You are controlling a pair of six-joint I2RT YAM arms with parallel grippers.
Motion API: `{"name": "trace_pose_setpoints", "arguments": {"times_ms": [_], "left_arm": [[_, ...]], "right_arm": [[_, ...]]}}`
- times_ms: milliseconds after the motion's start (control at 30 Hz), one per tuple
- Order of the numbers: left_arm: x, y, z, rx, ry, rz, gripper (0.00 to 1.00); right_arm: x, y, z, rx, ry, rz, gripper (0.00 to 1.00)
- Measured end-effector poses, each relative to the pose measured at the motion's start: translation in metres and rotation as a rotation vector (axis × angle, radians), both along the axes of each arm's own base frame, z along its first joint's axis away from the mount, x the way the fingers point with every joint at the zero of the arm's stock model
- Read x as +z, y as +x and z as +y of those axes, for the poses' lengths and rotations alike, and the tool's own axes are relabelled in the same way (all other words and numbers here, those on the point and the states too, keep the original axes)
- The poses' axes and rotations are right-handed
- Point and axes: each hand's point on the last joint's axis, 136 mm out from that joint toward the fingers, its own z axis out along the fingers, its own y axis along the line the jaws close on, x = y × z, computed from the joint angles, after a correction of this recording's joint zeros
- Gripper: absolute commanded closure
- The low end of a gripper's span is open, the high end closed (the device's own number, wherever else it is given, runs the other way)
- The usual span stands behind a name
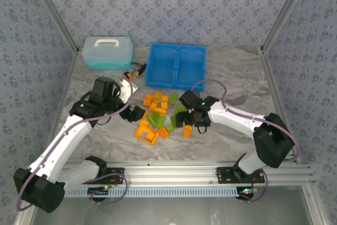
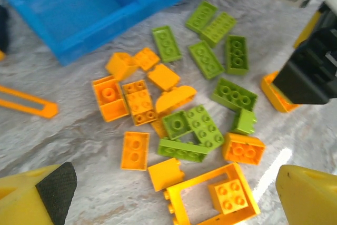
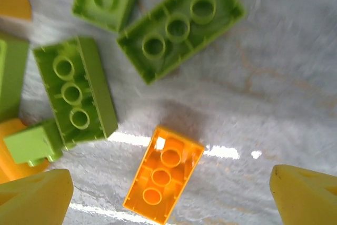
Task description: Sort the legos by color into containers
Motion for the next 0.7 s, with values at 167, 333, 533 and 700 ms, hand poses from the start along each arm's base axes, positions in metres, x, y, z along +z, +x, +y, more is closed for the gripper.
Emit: {"name": "trace_pose_setpoints", "arguments": {"times_ms": [167, 333, 533, 700], "left_arm": [[0.006, -0.004, -0.009, -0.072, -0.032, -0.032, 0.01], [0.005, -0.005, -0.009, -0.085, -0.031, -0.054, 0.01], [0.002, -0.007, -0.008, -0.091, -0.024, -0.068, 0.01], [-0.002, -0.007, -0.007, -0.091, -0.018, -0.066, 0.01]], "right_arm": [[-0.014, -0.022, 0.006, -0.051, -0.013, 0.035, 0.13], [-0.030, -0.024, 0.011, -0.090, -0.029, 0.053, 0.34], [-0.048, -0.028, 0.009, -0.106, -0.090, 0.070, 0.52], [-0.047, -0.027, 0.006, -0.136, -0.103, 0.047, 0.68]]}}
